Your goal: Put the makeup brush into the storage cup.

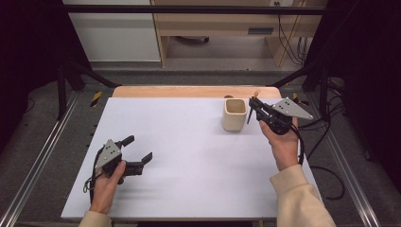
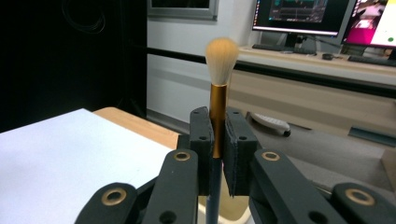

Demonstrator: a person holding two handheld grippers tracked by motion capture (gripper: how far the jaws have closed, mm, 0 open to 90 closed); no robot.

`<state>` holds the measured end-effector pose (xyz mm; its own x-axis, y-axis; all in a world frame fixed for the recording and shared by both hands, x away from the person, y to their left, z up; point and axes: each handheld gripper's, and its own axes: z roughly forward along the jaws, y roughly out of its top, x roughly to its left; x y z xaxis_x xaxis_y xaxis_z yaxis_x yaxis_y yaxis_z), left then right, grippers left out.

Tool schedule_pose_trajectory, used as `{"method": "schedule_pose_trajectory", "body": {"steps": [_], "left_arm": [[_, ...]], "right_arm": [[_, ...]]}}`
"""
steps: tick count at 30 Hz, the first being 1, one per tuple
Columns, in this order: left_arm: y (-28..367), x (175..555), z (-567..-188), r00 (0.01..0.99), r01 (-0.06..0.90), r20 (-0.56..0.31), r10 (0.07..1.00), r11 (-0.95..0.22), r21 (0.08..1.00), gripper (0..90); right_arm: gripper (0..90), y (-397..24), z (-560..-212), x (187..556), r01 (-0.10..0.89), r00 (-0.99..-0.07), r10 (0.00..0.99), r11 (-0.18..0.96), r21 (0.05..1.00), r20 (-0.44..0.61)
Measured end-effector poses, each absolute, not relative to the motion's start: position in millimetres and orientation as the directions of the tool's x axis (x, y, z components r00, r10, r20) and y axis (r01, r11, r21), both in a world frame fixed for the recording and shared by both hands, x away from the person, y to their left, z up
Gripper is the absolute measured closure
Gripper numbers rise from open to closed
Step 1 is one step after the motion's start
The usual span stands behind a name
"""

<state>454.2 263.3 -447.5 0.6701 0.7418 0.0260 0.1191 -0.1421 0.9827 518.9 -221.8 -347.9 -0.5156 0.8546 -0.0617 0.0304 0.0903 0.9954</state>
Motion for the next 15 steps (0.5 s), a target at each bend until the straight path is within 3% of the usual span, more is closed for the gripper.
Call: {"method": "schedule_pose_trajectory", "body": {"steps": [15], "left_arm": [[263, 454, -447, 0.673, 0.114, 0.029, 0.739, -0.141, 0.983, 3.2]], "right_arm": [[83.7, -207, -341, 530, -0.032, -0.508, 0.854, 0.107, 0.994, -0.108]]}}
